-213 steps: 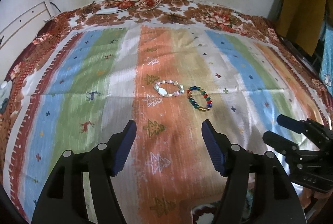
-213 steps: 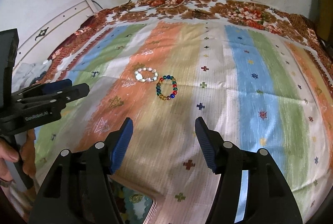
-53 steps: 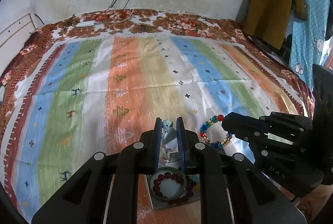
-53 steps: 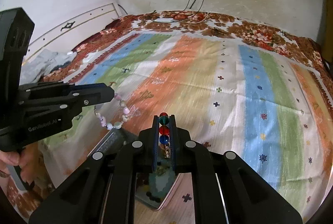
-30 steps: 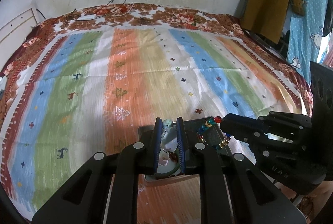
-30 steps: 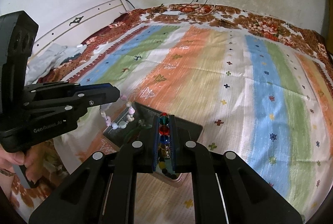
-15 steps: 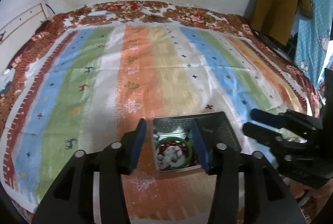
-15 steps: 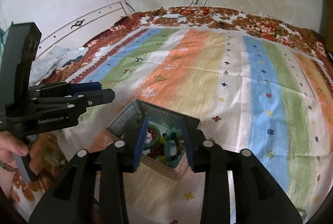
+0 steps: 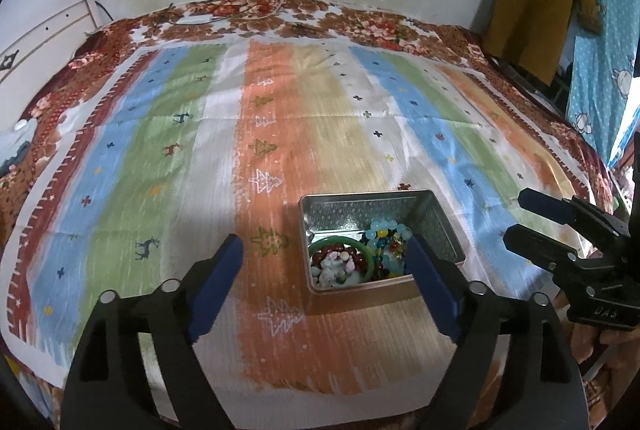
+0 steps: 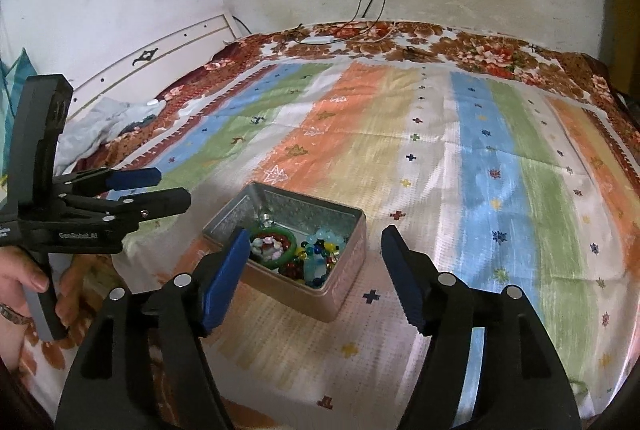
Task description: Organize jewelry
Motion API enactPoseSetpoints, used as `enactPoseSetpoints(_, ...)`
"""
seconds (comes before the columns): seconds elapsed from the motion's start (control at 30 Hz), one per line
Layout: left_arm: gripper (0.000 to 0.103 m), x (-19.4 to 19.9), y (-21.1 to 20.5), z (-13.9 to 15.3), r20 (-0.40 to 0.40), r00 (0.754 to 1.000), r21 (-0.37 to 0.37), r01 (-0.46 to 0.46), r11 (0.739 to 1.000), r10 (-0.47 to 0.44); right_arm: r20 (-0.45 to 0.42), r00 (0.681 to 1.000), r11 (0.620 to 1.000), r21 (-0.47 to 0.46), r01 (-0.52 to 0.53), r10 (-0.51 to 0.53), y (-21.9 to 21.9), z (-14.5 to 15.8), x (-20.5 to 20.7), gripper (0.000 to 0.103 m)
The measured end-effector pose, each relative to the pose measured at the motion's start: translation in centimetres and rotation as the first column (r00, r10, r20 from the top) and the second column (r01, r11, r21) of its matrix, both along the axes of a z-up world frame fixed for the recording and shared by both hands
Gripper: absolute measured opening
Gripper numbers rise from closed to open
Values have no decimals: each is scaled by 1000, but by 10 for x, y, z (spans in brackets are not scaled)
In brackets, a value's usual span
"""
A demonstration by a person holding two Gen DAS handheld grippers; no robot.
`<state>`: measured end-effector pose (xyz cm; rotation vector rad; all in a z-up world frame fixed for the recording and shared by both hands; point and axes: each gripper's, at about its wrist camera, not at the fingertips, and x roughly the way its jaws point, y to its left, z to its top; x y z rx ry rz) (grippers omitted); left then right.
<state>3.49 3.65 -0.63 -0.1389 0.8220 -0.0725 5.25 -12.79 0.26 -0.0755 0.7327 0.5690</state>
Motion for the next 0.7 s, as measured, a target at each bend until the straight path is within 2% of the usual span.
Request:
enactPoseSetpoints(0.23,97,-12,-6,-3,-2,1000,16,20,1000,-20,10,1000,1000,5,18,-18,-10,-1,-10,82)
enactPoseSetpoints(0.47,97,-24,-18,-5,7,999,81,41,996,-42,21,1000,1000,11,20,-20,-14,-2,-20,92)
enactPoseSetpoints(0.7,97,-32,-19,-4,29,999,123,19,992,-23,37,999,999,32,28,-30,-20,-2,-29,95)
